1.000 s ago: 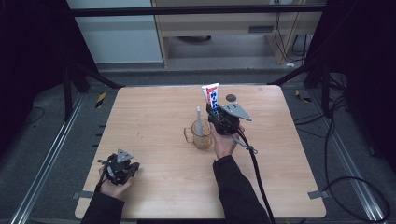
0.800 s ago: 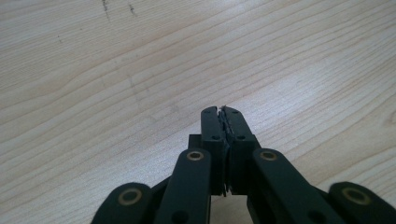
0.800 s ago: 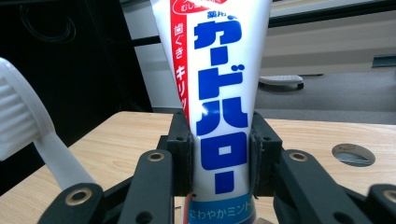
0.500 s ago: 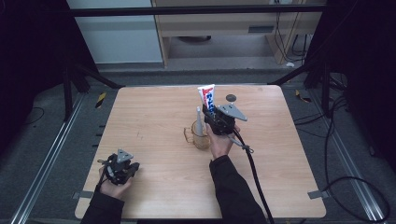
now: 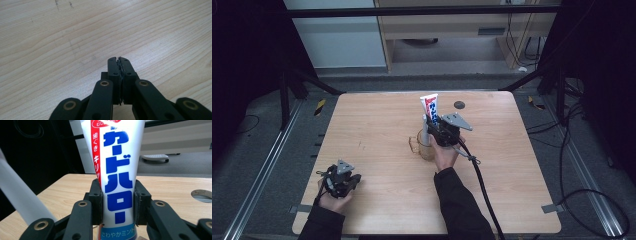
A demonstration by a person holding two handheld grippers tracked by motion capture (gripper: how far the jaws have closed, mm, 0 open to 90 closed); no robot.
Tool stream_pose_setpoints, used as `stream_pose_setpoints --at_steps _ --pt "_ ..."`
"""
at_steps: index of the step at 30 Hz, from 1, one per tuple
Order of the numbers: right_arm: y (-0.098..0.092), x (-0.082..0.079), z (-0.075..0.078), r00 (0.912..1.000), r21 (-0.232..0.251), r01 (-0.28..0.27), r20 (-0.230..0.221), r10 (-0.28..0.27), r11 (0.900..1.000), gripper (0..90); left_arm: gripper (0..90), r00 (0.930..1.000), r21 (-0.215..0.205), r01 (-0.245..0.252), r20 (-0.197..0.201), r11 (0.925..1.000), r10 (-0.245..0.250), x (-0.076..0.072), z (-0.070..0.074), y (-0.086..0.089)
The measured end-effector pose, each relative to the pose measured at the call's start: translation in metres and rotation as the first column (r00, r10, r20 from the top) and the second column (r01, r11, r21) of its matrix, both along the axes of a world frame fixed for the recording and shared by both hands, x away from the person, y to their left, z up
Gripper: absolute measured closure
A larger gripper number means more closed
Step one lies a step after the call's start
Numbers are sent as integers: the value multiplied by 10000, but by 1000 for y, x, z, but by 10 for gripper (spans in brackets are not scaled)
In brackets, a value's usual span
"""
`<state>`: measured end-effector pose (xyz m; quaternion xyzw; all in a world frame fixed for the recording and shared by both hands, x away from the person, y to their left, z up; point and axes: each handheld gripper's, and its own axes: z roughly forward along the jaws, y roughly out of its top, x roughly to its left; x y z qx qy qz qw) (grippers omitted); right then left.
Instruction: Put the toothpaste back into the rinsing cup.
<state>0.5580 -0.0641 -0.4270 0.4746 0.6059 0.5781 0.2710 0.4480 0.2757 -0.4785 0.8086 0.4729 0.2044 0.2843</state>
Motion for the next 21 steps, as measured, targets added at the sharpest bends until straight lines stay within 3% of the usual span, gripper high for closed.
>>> stream_pose_setpoints --at_steps 21 --pt "-3 4 -13 9961 -86 -446 -760 438 9990 645 880 10000 12 13 -32 10000 -13 0 -1 -1"
